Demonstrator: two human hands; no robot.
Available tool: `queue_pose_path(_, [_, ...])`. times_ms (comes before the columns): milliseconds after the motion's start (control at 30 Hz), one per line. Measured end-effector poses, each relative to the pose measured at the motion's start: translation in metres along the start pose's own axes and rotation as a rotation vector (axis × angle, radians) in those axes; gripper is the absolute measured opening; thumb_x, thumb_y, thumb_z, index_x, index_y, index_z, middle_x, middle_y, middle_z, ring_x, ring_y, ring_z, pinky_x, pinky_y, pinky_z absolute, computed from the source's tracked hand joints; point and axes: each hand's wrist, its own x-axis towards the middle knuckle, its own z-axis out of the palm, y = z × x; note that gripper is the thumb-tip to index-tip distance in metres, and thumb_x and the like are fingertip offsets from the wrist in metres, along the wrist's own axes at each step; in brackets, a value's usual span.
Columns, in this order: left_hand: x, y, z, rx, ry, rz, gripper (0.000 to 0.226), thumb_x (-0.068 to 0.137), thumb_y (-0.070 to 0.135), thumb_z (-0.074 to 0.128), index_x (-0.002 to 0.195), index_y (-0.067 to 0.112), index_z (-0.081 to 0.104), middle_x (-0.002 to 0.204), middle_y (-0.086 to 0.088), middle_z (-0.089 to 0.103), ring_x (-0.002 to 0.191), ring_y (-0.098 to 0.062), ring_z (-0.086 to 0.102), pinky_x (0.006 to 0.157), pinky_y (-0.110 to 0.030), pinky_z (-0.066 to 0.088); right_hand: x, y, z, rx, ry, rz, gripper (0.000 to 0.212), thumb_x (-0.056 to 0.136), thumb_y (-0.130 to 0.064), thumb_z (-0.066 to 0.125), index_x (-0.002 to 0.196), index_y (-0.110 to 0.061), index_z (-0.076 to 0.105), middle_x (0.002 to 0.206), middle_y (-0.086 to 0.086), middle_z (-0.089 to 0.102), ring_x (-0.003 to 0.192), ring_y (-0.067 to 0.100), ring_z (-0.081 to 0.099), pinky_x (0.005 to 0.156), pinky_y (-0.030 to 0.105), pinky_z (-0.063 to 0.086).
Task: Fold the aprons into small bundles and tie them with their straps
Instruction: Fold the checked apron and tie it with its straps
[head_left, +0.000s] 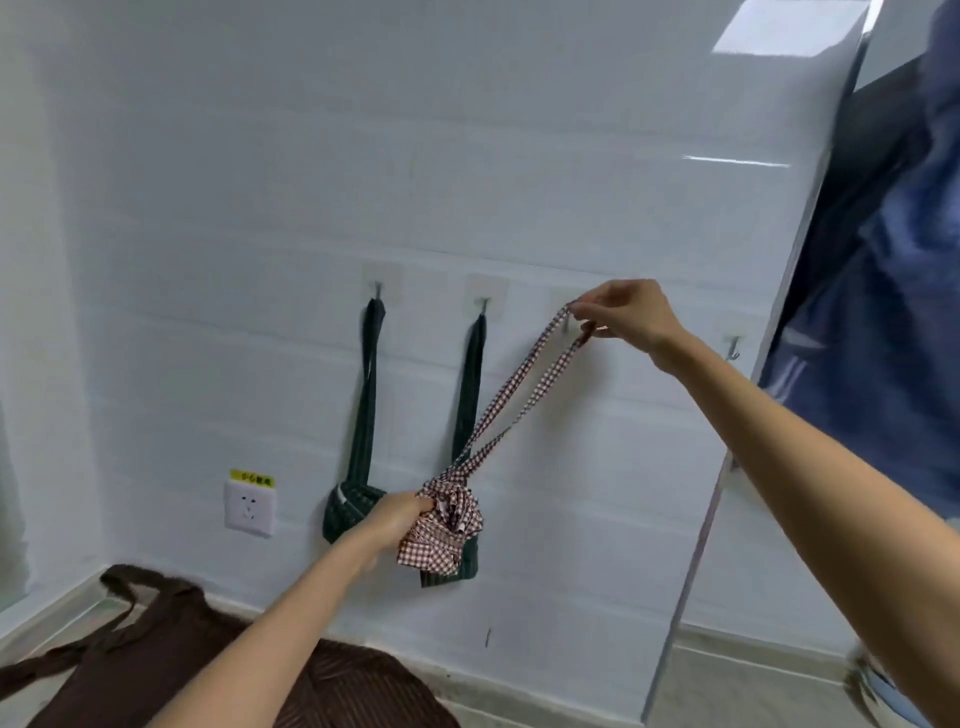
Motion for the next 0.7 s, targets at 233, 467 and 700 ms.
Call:
queue_pose_path(233, [0.036, 0.006, 0.025, 0.026, -0.117, -0.049, 0.019, 0.096, 0.016, 0.046, 0.108, 0.008, 0.058, 0.095, -0.007, 0.063, 0.076, -0.012, 0.058, 0.063, -0.018, 0.045, 0.039, 0.017, 0.006, -0.451, 0.181, -0.209, 0.011, 0.066, -0.024, 0.078, 0.076, -0.023, 0.073, 0.065, -0.008, 0.062, 0.067, 0.009, 0.059, 0.059, 0.023, 0.041])
queue_pose_path(467, [0.048, -0.006, 0.036, 0.089, -0.172, -0.066, 0.012, 0.096, 0.014, 0.046, 0.089, 0.011, 0.055, 0.083, -0.004, 0.059, 0.069, -0.011, 0.054, 0.055, -0.014, 0.045, 0.026, 0.035, 0.018, -0.692, 0.208, -0.331, 0.011, 0.081, -0.023, 0.07, 0.089, -0.02, 0.076, 0.086, 0.001, 0.068, 0.082, 0.023, 0.061, 0.066, 0.031, 0.044])
queue_pose_path(700, [0.042, -0.009, 0.047, 0.163, -0.27, -0.05, 0.014, 0.097, 0.015, 0.047, 0.084, 0.015, 0.053, 0.082, 0.001, 0.058, 0.069, -0.006, 0.052, 0.048, -0.006, 0.043, -0.011, 0.07, 0.037, -0.368, 0.337, -0.269, 0.027, 0.089, -0.016, 0.055, 0.112, -0.025, 0.067, 0.089, -0.006, 0.065, 0.069, 0.012, 0.063, 0.063, 0.026, 0.047])
